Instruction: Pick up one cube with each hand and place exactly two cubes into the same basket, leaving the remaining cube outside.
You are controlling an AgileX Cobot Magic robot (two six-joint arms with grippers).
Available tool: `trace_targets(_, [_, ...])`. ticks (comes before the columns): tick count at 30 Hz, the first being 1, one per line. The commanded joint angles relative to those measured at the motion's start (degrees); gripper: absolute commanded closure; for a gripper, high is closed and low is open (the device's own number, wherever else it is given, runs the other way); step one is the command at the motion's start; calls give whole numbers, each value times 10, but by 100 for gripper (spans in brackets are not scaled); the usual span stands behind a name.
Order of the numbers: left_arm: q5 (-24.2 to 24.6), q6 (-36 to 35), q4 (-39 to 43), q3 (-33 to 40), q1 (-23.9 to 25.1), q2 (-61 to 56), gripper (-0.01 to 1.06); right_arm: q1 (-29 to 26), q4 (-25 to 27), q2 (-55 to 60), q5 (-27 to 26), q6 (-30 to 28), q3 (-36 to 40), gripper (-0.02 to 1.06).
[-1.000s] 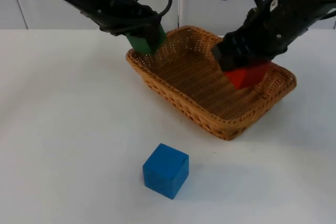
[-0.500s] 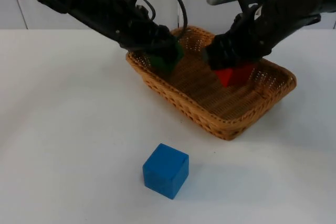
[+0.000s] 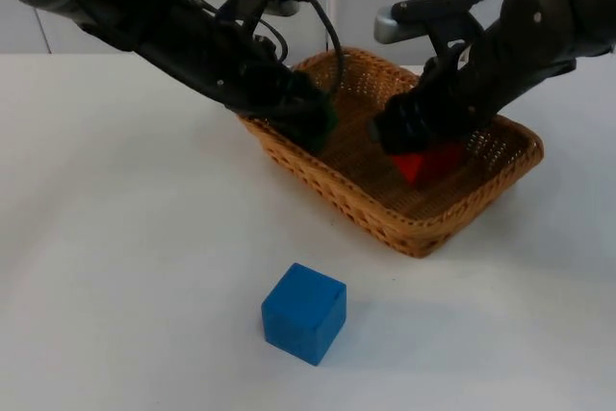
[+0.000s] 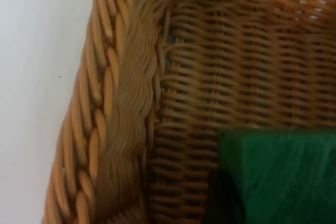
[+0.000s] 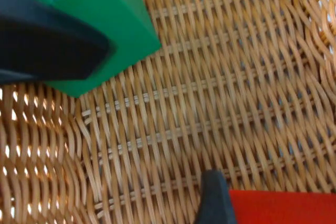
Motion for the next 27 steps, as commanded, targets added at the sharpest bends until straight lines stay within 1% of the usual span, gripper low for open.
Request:
trace_targets(1, [5, 2, -22, -3, -2, 2, 105, -3, 0, -2, -10, -2, -4, 105])
trace_targets(2, [6, 2, -27, -3, -2, 2, 105, -3, 0, -2, -11, -2, -4, 104])
trace_targets(4, [7, 2, -28, -3, -2, 2, 105, -3, 0, -2, -11, -2, -4, 96])
trace_targets(5, [7, 2, -28, -3, -2, 2, 105, -3, 0, -2, -11, -2, -4, 96])
trace_targets(6, [8, 2, -28, -3, -2, 2, 104, -3, 0, -2, -11, -2, -4, 92])
trace_targets(7, [10, 2, -28, -3, -2, 2, 102, -3, 0, -2, -11, -2, -4, 87])
trace_targets(9, [11, 2, -29, -3, -2, 2, 90, -3, 0, -2, -11, -2, -4, 76])
trace_targets(10, [11, 2, -29, -3, -2, 2, 90, -3, 0, -2, -11, -2, -4, 76])
trace_targets(12, [11, 2, -33, -3, -2, 2, 73, -3, 0, -2, -11, -2, -4, 64])
trace_targets(13, [11, 2, -33, -3, -2, 2, 63, -3, 0, -2, -13, -2, -4, 59])
trace_targets(15, [12, 0, -33, -3, -2, 2, 44, -3, 0, -2, -14, -2, -4, 50])
trace_targets(16, [12, 0, -33, -3, -2, 2, 44, -3, 0, -2, -14, -2, -4, 50])
trace_targets(18, [12, 0, -37, -3, -2, 2, 29, -3, 0, -2, -20, -2, -4, 43])
trace_targets(19, [14, -1, -40, -3, -2, 2, 24, -3, 0, -2, -21, -2, -4, 40])
trace_targets(20, [18, -1, -41, -3, -2, 1, 22, -3, 0, -2, -22, -2, -4, 38])
trace_targets(22, [17, -1, -42, -3, -2, 0, 20, -3, 0, -6, -22, -2, -4, 37])
trace_targets(27, [24, -1, -41, -3, 0, -18, 19, -3, -2, -39, -26, -2, -4, 38])
